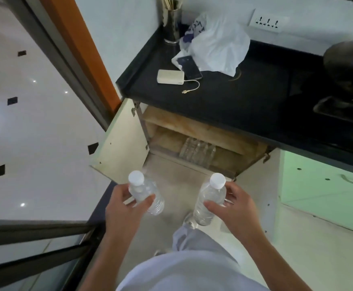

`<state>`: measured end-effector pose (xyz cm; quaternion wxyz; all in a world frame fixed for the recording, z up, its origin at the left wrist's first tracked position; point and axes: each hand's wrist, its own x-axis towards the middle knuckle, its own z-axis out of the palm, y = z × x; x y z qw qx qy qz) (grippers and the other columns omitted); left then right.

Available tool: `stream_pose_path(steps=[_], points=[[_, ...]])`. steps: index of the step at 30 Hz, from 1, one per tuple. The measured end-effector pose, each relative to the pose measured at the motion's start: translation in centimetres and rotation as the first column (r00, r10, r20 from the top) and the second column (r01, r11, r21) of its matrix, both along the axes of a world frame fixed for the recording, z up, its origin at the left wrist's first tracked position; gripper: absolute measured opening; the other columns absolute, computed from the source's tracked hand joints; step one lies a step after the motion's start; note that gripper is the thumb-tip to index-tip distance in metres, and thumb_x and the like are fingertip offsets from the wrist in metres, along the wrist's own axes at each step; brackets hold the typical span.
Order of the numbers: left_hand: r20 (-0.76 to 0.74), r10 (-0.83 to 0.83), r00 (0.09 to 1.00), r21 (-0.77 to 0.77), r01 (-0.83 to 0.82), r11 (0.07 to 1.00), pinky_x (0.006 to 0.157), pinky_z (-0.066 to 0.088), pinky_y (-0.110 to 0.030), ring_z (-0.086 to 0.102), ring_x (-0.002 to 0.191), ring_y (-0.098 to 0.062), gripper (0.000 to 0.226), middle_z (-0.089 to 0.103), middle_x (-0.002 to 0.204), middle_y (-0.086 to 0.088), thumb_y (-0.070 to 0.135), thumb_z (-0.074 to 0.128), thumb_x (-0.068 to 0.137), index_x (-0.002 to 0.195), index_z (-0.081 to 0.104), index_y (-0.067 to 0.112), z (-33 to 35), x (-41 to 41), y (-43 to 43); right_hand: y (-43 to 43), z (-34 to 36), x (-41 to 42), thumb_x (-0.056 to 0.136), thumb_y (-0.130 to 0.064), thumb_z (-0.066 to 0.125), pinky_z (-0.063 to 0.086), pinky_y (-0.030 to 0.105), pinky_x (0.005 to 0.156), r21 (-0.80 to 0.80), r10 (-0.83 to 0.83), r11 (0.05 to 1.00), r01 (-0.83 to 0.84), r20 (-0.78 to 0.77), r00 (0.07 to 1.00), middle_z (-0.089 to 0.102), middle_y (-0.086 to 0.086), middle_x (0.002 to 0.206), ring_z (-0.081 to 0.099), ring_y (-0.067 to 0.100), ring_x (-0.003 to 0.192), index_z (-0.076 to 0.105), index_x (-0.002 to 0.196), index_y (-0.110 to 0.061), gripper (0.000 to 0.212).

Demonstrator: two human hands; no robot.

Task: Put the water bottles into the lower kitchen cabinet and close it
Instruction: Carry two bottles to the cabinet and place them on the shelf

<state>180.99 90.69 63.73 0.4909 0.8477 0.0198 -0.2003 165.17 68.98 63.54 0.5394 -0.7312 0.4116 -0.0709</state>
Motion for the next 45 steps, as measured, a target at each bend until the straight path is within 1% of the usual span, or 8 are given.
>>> stream_pose_path(steps=[4, 9, 15, 24, 32, 37, 42, 45], points=[[0.008, -0.009, 1.0, -0.014, 0.009, 1.0, 0.072, 0.054, -0.017, 0.072, 0.091, -0.001, 0.05, 0.074, 0.103, 0.012, 0.021, 0.095, 0.066, 0.103, 0.063, 0.031, 0.7, 2.7, -2.0, -1.5, -1.4, 3.7, 0.064, -0.029, 0.094, 0.058, 0.024, 0.082, 0.01, 0.005, 1.0, -0.005, -0.02, 1.0, 0.071, -0.029, 0.093, 0.069, -0.007, 0.089, 0.065, 0.099, -0.04, 0.047], [0.021, 0.003, 1.0, -0.027, -0.002, 1.0, 0.07, 0.053, -0.014, 0.072, 0.094, -0.007, 0.051, 0.073, 0.106, 0.011, 0.02, 0.093, 0.067, 0.107, 0.063, 0.028, 1.0, 5.8, -3.3, -3.3, -1.8, 9.2, 0.056, -0.05, 0.09, 0.059, 0.035, 0.092, 0.033, 0.103, 0.994, -0.103, -0.004, 0.995, 0.074, -0.02, 0.101, 0.07, 0.0, 0.095, 0.066, 0.108, -0.038, 0.059], [-0.003, -0.084, 0.996, -0.015, 0.084, 0.996, 0.07, 0.049, -0.012, 0.07, 0.093, -0.004, 0.049, 0.071, 0.104, 0.014, 0.023, 0.092, 0.07, 0.107, 0.061, 0.03, 0.7, 10.3, -5.4, -5.2, -0.8, 13.0, 0.062, -0.041, 0.093, 0.058, 0.031, 0.091, 0.017, 0.027, 0.999, -0.027, -0.012, 1.0, 0.073, -0.016, 0.105, 0.069, 0.0, 0.096, 0.066, 0.116, -0.03, 0.061], [-0.088, -0.44, 0.894, 0.019, 0.443, 0.896, 0.062, 0.043, -0.009, 0.062, 0.09, 0.004, 0.053, 0.069, 0.107, 0.011, 0.033, 0.088, 0.074, 0.118, 0.059, 0.026, -3.5, 17.1, -10.2, -4.6, -3.0, 14.9, 0.066, -0.032, 0.093, 0.053, 0.01, 0.073, 0.014, -0.259, 0.965, 0.262, -0.104, 0.96, 0.072, -0.018, 0.101, 0.069, -0.003, 0.09, 0.066, 0.111, -0.028, 0.053], [-0.168, -0.52, 0.837, -0.03, 0.523, 0.852, 0.061, 0.046, -0.003, 0.063, 0.086, 0.016, 0.048, 0.07, 0.104, 0.014, 0.025, 0.09, 0.073, 0.112, 0.062, 0.024, -7.7, 19.9, -13.1, -3.2, -8.2, 17.0, 0.067, -0.035, 0.091, 0.049, 0.011, 0.068, 0.077, -0.408, 0.903, 0.423, -0.157, 0.899, 0.074, -0.017, 0.093, 0.07, -0.003, 0.085, 0.069, 0.103, -0.029, 0.043], [-0.187, -0.489, 0.852, -0.037, 0.492, 0.87, 0.063, 0.047, -0.004, 0.065, 0.092, 0.01, 0.046, 0.071, 0.104, 0.015, 0.027, 0.09, 0.073, 0.111, 0.064, 0.026, -15.4, 20.6, -15.6, -5.0, -15.3, 18.2, 0.07, -0.035, 0.089, 0.046, 0.011, 0.064, 0.078, -0.435, 0.889, 0.452, -0.172, 0.884, 0.073, -0.022, 0.084, 0.068, -0.006, 0.079, 0.069, 0.095, -0.031, 0.033], [-0.197, -0.484, 0.853, -0.053, 0.484, 0.874, 0.071, 0.053, -0.007, 0.066, 0.088, 0.013, 0.048, 0.072, 0.101, 0.016, 0.02, 0.092, 0.07, 0.109, 0.065, 0.022, -28.6, 20.3, -19.4, -8.7, -27.5, 19.6, 0.067, -0.038, 0.089, 0.053, 0.019, 0.073, 0.07, -0.467, 0.875, 0.479, -0.139, 0.873, 0.074, -0.02, 0.089, 0.069, -0.004, 0.083, 0.068, 0.098, -0.036, 0.037], [-0.179, -0.541, 0.822, -0.047, 0.542, 0.839, 0.068, 0.05, -0.007, 0.069, 0.09, 0.003, 0.05, 0.071, 0.102, 0.016, 0.022, 0.093, 0.07, 0.109, 0.063, 0.023, -36.6, 20.4, -21.6, -11.3, -35.4, 20.1, 0.072, -0.039, 0.087, 0.049, 0.015, 0.073, 0.046, -0.475, 0.873, 0.485, -0.136, 0.869, 0.073, -0.019, 0.093, 0.069, 0.003, 0.087, 0.069, 0.1, -0.03, 0.035]])
